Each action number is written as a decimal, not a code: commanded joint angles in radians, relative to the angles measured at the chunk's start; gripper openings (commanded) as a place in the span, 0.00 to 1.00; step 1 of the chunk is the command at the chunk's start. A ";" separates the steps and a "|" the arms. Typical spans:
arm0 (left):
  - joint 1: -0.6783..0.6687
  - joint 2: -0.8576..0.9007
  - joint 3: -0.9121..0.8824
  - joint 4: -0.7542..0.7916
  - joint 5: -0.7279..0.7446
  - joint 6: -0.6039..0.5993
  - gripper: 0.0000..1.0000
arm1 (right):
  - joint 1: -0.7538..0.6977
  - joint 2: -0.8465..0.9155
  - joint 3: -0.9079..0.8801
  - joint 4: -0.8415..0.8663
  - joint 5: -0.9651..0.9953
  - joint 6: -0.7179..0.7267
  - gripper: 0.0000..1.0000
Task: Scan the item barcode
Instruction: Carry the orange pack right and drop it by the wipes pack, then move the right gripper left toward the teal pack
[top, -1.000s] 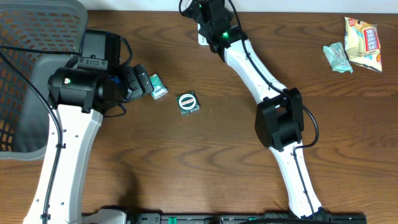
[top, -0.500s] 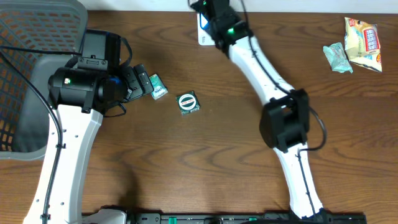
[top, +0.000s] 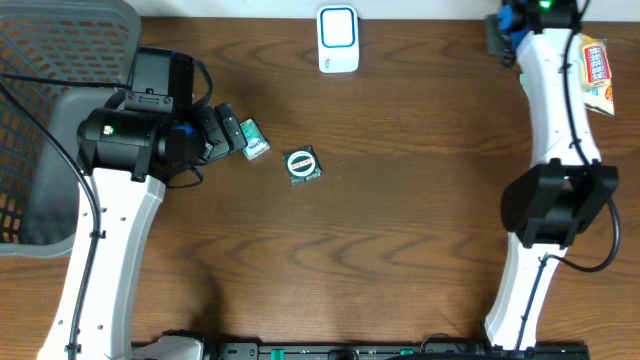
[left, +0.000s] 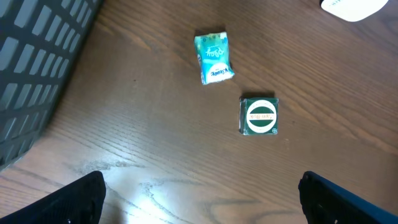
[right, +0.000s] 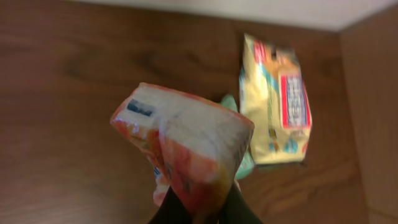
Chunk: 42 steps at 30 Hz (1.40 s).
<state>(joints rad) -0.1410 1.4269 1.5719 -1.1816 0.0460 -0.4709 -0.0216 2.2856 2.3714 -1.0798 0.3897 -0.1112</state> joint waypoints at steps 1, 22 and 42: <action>0.002 -0.005 0.010 -0.004 -0.010 0.006 0.98 | -0.068 0.024 -0.005 -0.033 -0.002 0.081 0.01; 0.002 -0.005 0.010 -0.004 -0.010 0.006 0.98 | -0.060 0.062 -0.137 -0.094 -0.831 0.148 0.99; 0.002 -0.005 0.010 -0.004 -0.010 0.006 0.98 | 0.270 -0.106 -0.134 -0.193 -0.843 0.069 0.99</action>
<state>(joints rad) -0.1410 1.4269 1.5719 -1.1812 0.0460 -0.4709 0.1852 2.2124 2.2395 -1.2823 -0.5194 0.0048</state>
